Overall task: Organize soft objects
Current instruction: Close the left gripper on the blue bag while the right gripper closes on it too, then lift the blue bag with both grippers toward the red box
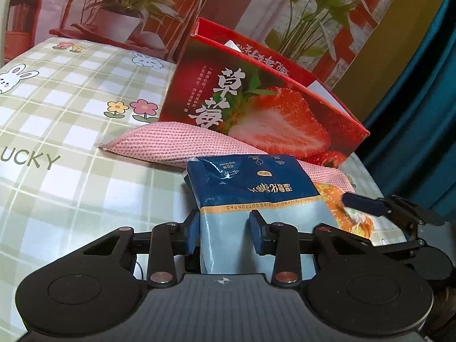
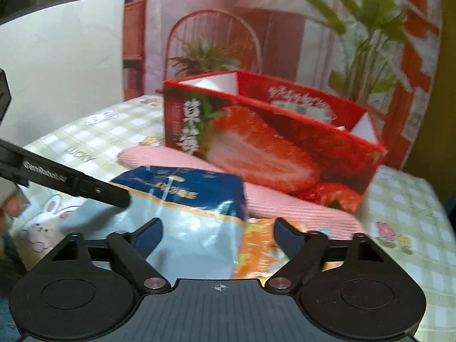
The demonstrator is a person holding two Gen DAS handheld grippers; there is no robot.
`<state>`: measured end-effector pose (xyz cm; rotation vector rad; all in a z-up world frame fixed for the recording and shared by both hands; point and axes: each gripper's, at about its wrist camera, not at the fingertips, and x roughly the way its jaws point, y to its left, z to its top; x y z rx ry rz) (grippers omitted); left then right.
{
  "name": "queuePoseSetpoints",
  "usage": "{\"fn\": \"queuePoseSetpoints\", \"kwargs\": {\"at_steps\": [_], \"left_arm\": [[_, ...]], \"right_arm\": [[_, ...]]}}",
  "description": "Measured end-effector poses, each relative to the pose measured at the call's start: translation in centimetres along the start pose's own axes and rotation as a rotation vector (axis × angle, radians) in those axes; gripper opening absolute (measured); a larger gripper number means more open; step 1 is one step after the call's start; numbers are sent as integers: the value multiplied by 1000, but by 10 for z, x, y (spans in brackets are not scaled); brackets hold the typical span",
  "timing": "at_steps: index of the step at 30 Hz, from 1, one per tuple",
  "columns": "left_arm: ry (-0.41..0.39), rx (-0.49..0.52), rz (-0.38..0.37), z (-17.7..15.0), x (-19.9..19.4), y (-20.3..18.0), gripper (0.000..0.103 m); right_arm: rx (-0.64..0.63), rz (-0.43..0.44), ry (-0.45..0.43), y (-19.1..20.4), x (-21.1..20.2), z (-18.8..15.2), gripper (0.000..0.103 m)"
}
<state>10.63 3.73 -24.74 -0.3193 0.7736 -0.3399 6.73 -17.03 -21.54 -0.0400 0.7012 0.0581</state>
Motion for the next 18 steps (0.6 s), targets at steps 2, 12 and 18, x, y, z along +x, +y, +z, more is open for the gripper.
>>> {"fn": "queuePoseSetpoints", "kwargs": {"at_steps": [2, 12, 18], "left_arm": [[-2, -10, -6, -1, 1, 3, 39], [8, -49, -18, -5, 5, 10, 39], [9, -53, -15, -5, 8, 10, 39]], "right_arm": [[31, 37, 35, -2, 7, 2, 67], [104, 75, 103, -4, 34, 3, 63], [101, 88, 95, 1, 32, 9, 46]]}}
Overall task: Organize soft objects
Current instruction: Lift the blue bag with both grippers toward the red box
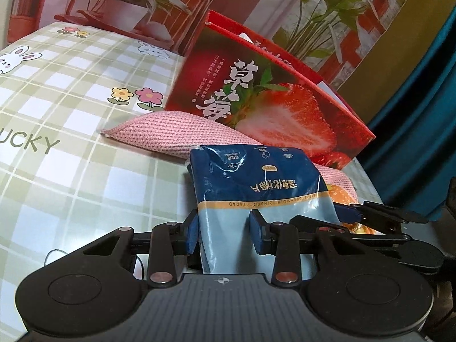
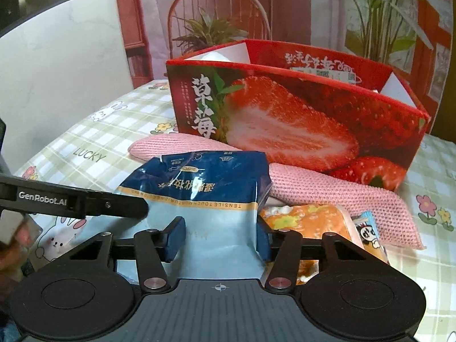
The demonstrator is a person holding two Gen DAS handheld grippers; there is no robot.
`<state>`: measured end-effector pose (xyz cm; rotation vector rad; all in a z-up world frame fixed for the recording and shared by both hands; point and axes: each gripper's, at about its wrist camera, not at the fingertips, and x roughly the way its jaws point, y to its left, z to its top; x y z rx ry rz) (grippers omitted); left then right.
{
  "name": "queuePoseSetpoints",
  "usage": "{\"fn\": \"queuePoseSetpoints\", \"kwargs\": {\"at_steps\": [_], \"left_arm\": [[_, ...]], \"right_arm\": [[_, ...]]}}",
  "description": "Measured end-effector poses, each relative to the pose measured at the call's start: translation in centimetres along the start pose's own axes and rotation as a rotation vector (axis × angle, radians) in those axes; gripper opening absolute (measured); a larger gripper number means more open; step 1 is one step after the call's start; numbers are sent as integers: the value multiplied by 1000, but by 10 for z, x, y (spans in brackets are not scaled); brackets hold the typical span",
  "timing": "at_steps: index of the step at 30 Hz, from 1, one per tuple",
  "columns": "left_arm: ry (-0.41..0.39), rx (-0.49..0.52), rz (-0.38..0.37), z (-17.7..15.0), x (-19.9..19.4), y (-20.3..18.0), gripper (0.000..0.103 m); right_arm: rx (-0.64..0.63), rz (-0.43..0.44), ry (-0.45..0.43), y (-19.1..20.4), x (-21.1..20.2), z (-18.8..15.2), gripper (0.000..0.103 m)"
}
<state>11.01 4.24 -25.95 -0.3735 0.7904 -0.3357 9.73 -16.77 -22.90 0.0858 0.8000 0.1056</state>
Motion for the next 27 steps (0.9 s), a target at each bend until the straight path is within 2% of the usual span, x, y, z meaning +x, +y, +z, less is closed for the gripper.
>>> {"fn": "queuePoseSetpoints", "kwargs": {"at_steps": [4, 12, 13, 15, 18, 27], "left_arm": [[7, 9, 9, 2, 2, -2, 39], [30, 30, 19, 6, 8, -11, 39], [27, 36, 19, 7, 7, -13, 39], [20, 57, 28, 8, 5, -16, 36], [5, 66, 27, 15, 1, -19, 35], [-68, 89, 1, 28, -17, -28, 35]], "right_arm": [[9, 2, -1, -4, -3, -2, 43], [70, 32, -2, -14, 1, -10, 44], [76, 38, -2, -15, 1, -10, 43], [85, 40, -11, -16, -1, -9, 35], [91, 36, -41, -18, -11, -5, 28], [81, 31, -121, -16, -33, 12, 28]]}}
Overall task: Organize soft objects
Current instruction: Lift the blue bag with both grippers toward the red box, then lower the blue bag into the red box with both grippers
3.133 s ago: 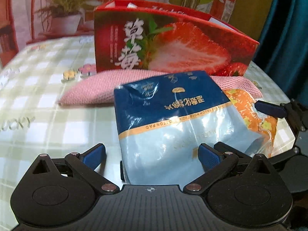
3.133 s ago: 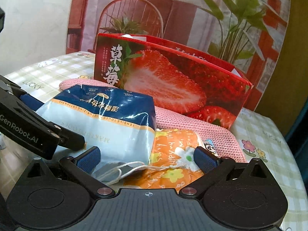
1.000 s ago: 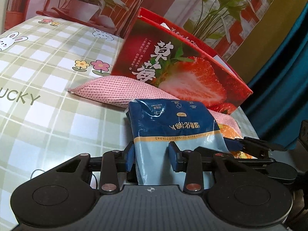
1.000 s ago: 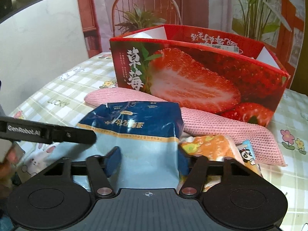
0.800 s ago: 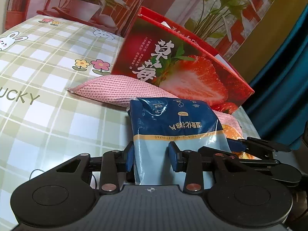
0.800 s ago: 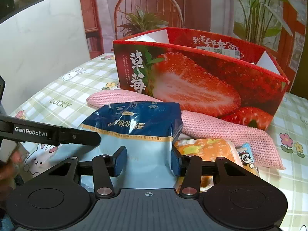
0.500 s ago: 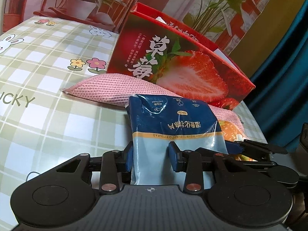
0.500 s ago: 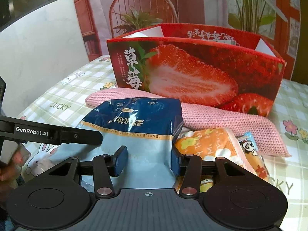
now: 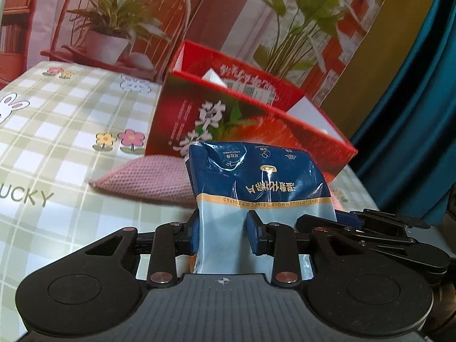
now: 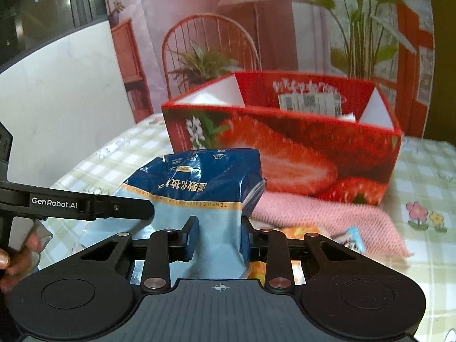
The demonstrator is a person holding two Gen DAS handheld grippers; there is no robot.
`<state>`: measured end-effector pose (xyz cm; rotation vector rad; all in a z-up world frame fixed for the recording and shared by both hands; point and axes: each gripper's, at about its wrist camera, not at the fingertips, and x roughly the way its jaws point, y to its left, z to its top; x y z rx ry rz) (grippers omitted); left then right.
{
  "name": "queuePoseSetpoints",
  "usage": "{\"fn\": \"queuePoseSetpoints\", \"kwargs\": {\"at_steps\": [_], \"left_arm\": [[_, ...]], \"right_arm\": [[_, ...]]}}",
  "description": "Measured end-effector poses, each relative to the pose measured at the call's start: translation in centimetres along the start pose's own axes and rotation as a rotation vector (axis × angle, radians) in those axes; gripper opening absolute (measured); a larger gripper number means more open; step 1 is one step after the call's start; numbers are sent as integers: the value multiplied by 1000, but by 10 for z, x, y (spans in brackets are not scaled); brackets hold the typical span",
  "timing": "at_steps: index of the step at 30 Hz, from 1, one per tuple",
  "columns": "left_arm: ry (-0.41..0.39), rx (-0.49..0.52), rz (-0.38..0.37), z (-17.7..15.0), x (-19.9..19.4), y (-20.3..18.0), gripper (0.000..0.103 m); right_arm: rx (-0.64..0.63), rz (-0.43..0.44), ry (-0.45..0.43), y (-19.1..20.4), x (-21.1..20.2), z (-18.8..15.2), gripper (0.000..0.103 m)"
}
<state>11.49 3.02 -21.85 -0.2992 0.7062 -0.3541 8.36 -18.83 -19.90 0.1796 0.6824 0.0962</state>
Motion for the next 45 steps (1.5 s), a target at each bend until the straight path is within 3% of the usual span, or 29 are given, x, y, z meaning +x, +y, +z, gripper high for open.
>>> {"fn": "queuePoseSetpoints", "kwargs": {"at_steps": [23, 32, 38, 45], "left_arm": [[-120, 57, -122, 46, -31, -19, 35], [-167, 123, -152, 90, -25, -35, 35], [-209, 183, -163, 140, 0, -51, 35], [-257, 266, -105, 185, 34, -79, 35]], "right_arm": [[-96, -23, -157, 15, -44, 61, 28], [-134, -35, -201, 0, -41, 101, 28], [-137, -71, -207, -23, -23, 136, 29], [-186, -131, -223, -52, 8, 181, 29]]}}
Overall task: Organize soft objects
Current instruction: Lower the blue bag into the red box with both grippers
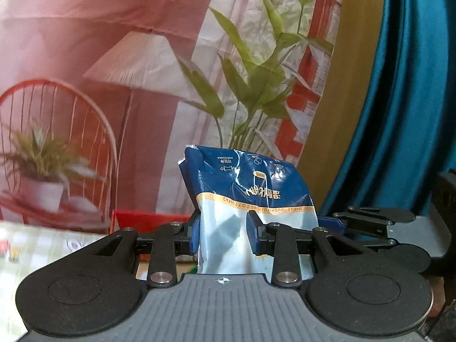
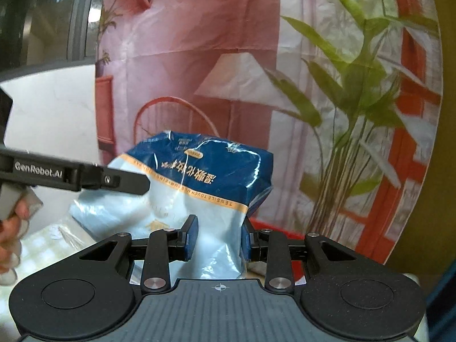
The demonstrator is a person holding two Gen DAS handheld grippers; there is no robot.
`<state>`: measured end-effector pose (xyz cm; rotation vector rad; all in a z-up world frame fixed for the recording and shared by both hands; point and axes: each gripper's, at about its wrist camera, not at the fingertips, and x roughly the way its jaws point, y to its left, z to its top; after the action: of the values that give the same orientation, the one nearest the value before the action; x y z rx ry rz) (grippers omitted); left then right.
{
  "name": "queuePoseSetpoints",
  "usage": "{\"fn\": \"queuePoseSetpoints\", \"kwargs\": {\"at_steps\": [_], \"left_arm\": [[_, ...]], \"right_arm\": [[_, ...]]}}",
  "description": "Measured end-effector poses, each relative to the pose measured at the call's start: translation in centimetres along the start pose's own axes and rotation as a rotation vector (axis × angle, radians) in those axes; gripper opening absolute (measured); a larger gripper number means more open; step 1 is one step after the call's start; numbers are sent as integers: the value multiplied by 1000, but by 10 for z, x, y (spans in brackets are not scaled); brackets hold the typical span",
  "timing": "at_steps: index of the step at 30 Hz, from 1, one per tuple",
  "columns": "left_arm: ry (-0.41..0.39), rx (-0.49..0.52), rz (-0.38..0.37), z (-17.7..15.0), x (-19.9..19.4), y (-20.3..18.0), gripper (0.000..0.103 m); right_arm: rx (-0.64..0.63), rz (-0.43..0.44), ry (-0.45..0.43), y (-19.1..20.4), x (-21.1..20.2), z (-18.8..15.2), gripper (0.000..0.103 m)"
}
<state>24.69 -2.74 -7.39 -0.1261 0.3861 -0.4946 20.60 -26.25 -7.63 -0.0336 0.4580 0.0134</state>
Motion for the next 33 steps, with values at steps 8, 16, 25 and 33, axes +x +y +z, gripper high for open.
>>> {"fn": "queuePoseSetpoints", "kwargs": {"at_steps": [8, 16, 25, 33], "left_arm": [[134, -19, 27, -7, 63, 14, 35], [296, -39, 30, -28, 113, 26, 35], [416, 15, 43, -43, 139, 30, 35], [417, 52, 62, -45, 139, 28, 52]], "right_arm": [[-40, -53, 88, -27, 58, 1, 29], [4, -74, 244, -42, 102, -29, 28], [9, -76, 396, -43, 127, -47, 28], [15, -126, 500, -43, 142, -52, 29]]}}
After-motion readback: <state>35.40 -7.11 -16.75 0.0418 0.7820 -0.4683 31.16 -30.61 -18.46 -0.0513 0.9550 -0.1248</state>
